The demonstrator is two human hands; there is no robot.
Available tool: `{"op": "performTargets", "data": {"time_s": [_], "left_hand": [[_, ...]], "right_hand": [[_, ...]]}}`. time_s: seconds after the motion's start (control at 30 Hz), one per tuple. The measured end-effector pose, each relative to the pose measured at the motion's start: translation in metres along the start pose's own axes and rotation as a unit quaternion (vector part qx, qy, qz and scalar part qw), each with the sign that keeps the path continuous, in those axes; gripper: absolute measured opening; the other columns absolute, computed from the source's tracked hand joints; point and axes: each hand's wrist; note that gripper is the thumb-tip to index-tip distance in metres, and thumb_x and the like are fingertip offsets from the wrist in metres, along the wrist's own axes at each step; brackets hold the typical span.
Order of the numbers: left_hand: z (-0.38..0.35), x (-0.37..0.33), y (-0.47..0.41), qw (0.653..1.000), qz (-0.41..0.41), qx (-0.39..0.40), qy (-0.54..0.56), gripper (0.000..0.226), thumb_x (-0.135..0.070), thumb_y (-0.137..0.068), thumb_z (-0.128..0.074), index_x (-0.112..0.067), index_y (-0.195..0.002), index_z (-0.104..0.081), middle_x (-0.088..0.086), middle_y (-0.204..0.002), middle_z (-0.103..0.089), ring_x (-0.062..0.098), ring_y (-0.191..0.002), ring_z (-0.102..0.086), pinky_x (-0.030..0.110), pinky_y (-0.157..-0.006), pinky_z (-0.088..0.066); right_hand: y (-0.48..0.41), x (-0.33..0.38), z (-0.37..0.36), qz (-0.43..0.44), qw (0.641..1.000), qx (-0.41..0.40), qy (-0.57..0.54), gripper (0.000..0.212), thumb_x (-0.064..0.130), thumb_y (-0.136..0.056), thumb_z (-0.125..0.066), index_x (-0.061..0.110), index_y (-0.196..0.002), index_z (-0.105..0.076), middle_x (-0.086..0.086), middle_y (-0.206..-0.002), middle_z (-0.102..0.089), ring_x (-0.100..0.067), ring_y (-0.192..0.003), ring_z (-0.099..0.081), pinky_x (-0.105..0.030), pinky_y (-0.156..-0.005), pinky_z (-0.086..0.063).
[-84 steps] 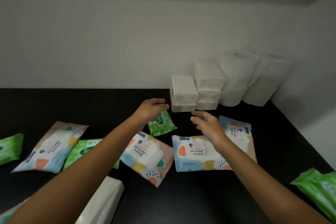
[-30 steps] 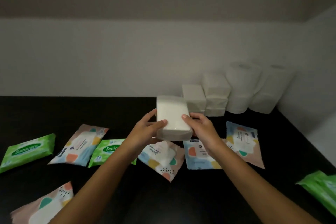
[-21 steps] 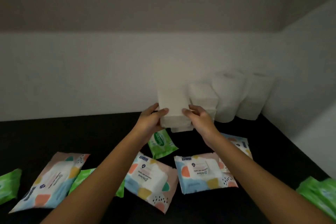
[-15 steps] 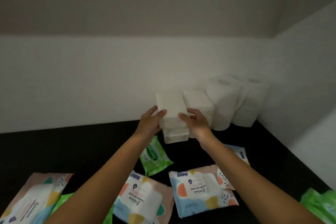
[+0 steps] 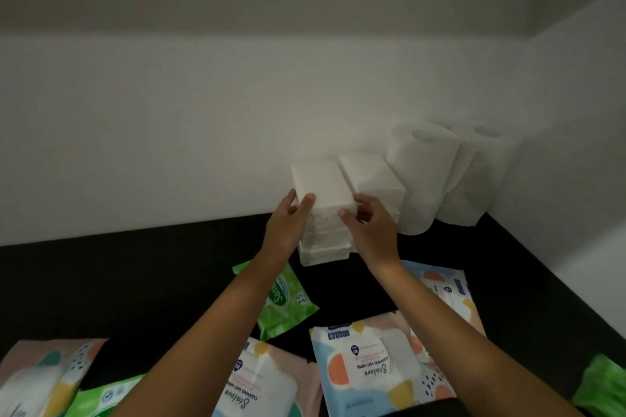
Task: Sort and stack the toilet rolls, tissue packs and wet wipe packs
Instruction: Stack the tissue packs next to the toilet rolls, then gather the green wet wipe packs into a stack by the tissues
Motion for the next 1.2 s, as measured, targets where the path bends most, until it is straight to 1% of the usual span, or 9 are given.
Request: {"op": "performTargets", "data": {"time_s": [0.1, 0.23, 0.6, 0.7, 0.8, 0.9, 0.97, 1.07, 1.2], "left_hand": [[-0.001, -0.001, -0.002, 1.0, 0.005, 0.006, -0.004, 0.058, -0.043, -0.091, -0.05, -0.021, -0.143, -0.036, 0.007, -0.136, -0.052, 0.021, -0.121, -0.052, 0.037, -0.106, -0.039], [-0.003, -0.003, -0.003, 1.0, 0.008, 0.003, -0.005, 0.059, -0.043, -0.091, -0.049, -0.02, -0.144, -0.033, 0.009, -0.137, -0.051, 0.023, -0.122, -0.051, 0.037, -0.106, -0.039], [0.013, -0.002, 0.007, 0.998, 0.057, -0.009, 0.009, 0.061, -0.05, -0.092, -0.041, -0.02, -0.143, -0.03, 0.008, -0.145, -0.039, 0.026, -0.13, -0.042, 0.034, -0.103, -0.034], [0.029, 0.011, 0.02, 0.998, 0.064, -0.016, 0.008, 0.057, -0.048, -0.092, -0.044, -0.019, -0.14, -0.035, 0.006, -0.143, -0.042, 0.024, -0.127, -0.044, 0.032, -0.102, -0.035], [0.043, 0.026, 0.04, 0.997, 0.08, -0.015, -0.01, 0.055, -0.045, -0.087, -0.054, -0.023, -0.136, -0.04, 0.005, -0.136, -0.048, 0.02, -0.112, -0.052, 0.029, -0.085, -0.041], [0.054, 0.036, 0.056, 0.993, 0.113, -0.017, -0.024, 0.055, -0.04, -0.085, -0.059, -0.024, -0.135, -0.041, 0.006, -0.132, -0.05, 0.008, -0.08, -0.052, 0.023, -0.06, -0.038], [0.06, 0.042, 0.064, 0.991, 0.127, -0.022, -0.024, 0.054, -0.034, -0.086, -0.06, -0.023, -0.135, -0.041, 0.006, -0.131, -0.052, 0.005, -0.074, -0.051, 0.021, -0.056, -0.037], [0.067, 0.051, 0.075, 0.991, 0.121, -0.037, -0.039, 0.052, -0.029, -0.086, -0.061, -0.02, -0.134, -0.041, 0.009, -0.129, -0.054, 0.012, -0.085, -0.057, 0.022, -0.065, -0.042], [0.076, 0.06, 0.089, 0.986, 0.133, -0.082, -0.061, 0.054, -0.027, -0.086, -0.061, -0.016, -0.135, -0.041, 0.009, -0.129, -0.054, 0.022, -0.109, -0.056, 0.031, -0.086, -0.045]], "right_hand": [[-0.001, -0.001, -0.003, 0.016, 1.0, -0.022, 0.014, 0.035, 0.013, -0.083, -0.065, 0.006, -0.116, -0.056, -0.011, -0.104, -0.06, -0.016, -0.089, -0.054, -0.007, -0.065, -0.034], [-0.004, -0.001, -0.003, 0.02, 0.999, -0.03, 0.025, 0.034, 0.012, -0.083, -0.064, 0.005, -0.115, -0.056, -0.015, -0.107, -0.061, -0.016, -0.089, -0.053, -0.006, -0.062, -0.034], [0.017, -0.011, 0.021, -0.03, 0.998, -0.034, 0.043, 0.038, 0.022, -0.084, -0.064, 0.008, -0.119, -0.054, -0.007, -0.1, -0.056, -0.013, -0.087, -0.051, -0.008, -0.056, -0.033], [0.035, -0.022, 0.03, -0.053, 0.997, -0.024, 0.043, 0.033, 0.02, -0.085, -0.064, 0.007, -0.114, -0.056, -0.007, -0.096, -0.057, -0.015, -0.085, -0.053, -0.012, -0.068, -0.036], [0.052, -0.03, 0.033, -0.065, 0.997, 0.008, 0.046, 0.027, 0.015, -0.084, -0.064, 0.002, -0.107, -0.058, -0.007, -0.087, -0.057, -0.017, -0.084, -0.053, -0.015, -0.068, -0.035], [0.066, -0.037, 0.03, -0.07, 0.994, 0.048, 0.065, 0.022, 0.014, -0.083, -0.065, 0.005, -0.103, -0.06, -0.003, -0.08, -0.056, -0.016, -0.081, -0.055, -0.018, -0.069, -0.038], [0.074, -0.041, 0.024, -0.061, 0.991, 0.082, 0.082, 0.02, 0.015, -0.083, -0.065, 0.008, -0.102, -0.062, 0.003, -0.076, -0.055, -0.009, -0.074, -0.053, -0.005, -0.058, -0.038], [0.083, -0.046, 0.013, -0.055, 0.987, 0.126, 0.088, 0.021, 0.015, -0.084, -0.064, 0.008, -0.104, -0.063, 0.006, -0.075, -0.055, -0.008, -0.075, -0.054, -0.002, -0.055, -0.038], [0.087, -0.049, -0.002, -0.053, 0.975, 0.19, 0.104, 0.028, 0.016, -0.086, -0.062, 0.006, -0.111, -0.061, -0.001, -0.086, -0.058, -0.018, -0.087, -0.058, -0.017, -0.066, -0.039]]}}
Point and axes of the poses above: each hand's wrist, its own y-axis away from the middle knuckle, its own z-axis out of the back of the hand, x = y × z
